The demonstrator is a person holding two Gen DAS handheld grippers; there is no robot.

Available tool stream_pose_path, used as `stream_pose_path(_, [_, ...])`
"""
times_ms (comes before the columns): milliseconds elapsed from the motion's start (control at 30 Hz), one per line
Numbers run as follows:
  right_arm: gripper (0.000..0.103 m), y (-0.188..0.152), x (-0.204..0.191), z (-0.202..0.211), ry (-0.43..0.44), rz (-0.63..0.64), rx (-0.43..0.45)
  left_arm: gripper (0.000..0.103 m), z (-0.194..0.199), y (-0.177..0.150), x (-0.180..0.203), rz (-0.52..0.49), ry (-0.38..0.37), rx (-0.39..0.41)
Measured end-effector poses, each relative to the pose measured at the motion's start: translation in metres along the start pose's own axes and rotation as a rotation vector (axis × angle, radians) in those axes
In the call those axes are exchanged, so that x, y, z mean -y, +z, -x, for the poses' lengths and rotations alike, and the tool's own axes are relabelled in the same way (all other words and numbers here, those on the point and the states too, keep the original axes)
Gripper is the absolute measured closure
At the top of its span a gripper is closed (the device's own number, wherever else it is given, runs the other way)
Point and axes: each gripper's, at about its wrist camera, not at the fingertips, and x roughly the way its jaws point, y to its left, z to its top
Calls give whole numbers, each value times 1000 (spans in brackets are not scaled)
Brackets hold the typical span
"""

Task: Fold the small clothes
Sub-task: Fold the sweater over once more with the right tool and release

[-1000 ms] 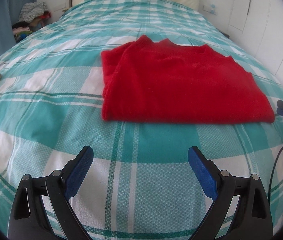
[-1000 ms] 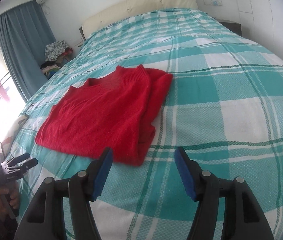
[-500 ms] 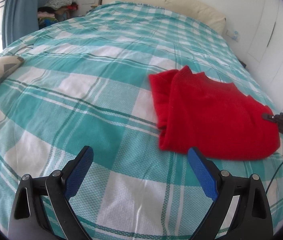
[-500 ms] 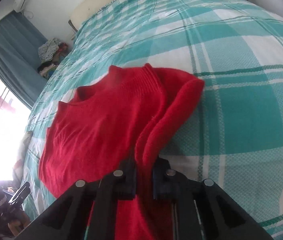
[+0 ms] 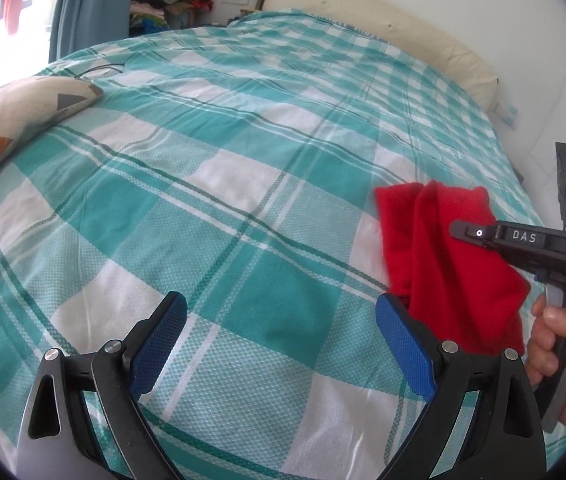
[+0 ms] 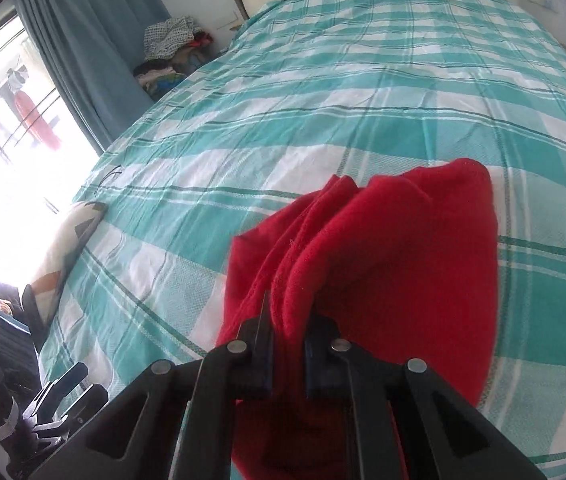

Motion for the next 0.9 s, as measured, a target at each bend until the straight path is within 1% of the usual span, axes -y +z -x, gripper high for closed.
stream_pose_path(33, [92,-3,-7,-8,-25,21,-7,7,-1,0,-2,6,-1,-7])
stream_pose_path(67, [86,-5,-16,-15,-44,49,-10,7,-2,1,-4,14,-3,-13])
stream_pose_path(100, [75,-7,-21,-20,-24,62,-20,7,-2,1,-7,25,-5,-18])
stream_pose_path(133, [63,-9,-22,-22,50,54,-50,7,-2,2,-9,35,-7,-21])
stream_pose_path(167, [42,-10,-22,-19,146,31,-66,7,-1,2,-12,45,-9,-23])
stream_pose_path(200, [39,-11,-20,-12,240,9,-62,7,-1,3,-14,52,-13,-25])
stream_pose_path(233, [39,-10,-17,-2,305,-2,-55,7,-1,4,-15,57,-17,-26])
stream_pose_path(267, [39,-10,-17,8,340,-5,-40,7,0,4,-16,59,-19,-27])
stream_pose_path(300, [39,-9,-13,21,345,-1,-17,7,0,5,-17,59,-21,-27])
stream_pose_path(333, [39,-9,-8,32,316,12,6,7,1,5,-17,58,-25,-26])
stream_pose_path(367, [39,-10,-5,43,256,38,28,7,1,6,-16,57,-27,-25])
stream_pose_path(433, [39,-16,0,54,80,133,61,7,1,5,-14,55,-32,-27])
stream_pose_path(467, [41,-21,1,53,6,177,63,7,0,5,-13,54,-36,-31])
stream_pose_path(500, [48,-26,1,46,-44,211,48,7,-1,5,-11,51,-39,-34])
stream_pose_path(533, [53,-31,0,37,-74,235,28,7,-2,4,-9,45,-40,-37])
stream_pose_path(567, [60,-36,-3,26,-91,260,13,7,-3,3,-7,38,-38,-39])
stream_pose_path(600, [66,-43,-8,16,-100,284,8,7,-3,2,-5,31,-32,-39])
stream_pose_path(633, [67,-50,-18,5,-101,307,9,7,-3,0,-4,25,-26,-37])
stream_pose_path(667, [72,-58,-27,-3,-94,339,9,7,-3,-1,-4,19,-19,-35])
stream_pose_path(700, [80,-66,-35,-12,-89,373,-1,7,-4,-2,-5,15,-11,-34])
stream_pose_path(733, [84,-72,-45,-19,-95,406,-6,7,-4,-2,-6,13,-5,-36])
stream_pose_path(767, [93,-77,-52,-22,-100,433,-3,7,-4,-3,-7,13,-2,-37])
stream_pose_path(800, [94,-79,-56,-19,-102,444,6,7,-4,-2,-8,16,-1,-39])
stream_pose_path(833, [94,-78,-54,-14,-84,437,8,7,-4,-2,-8,19,-4,-40])
stream_pose_path(900, [94,-71,-42,6,-25,371,8,7,-4,-1,-8,18,-15,-40])
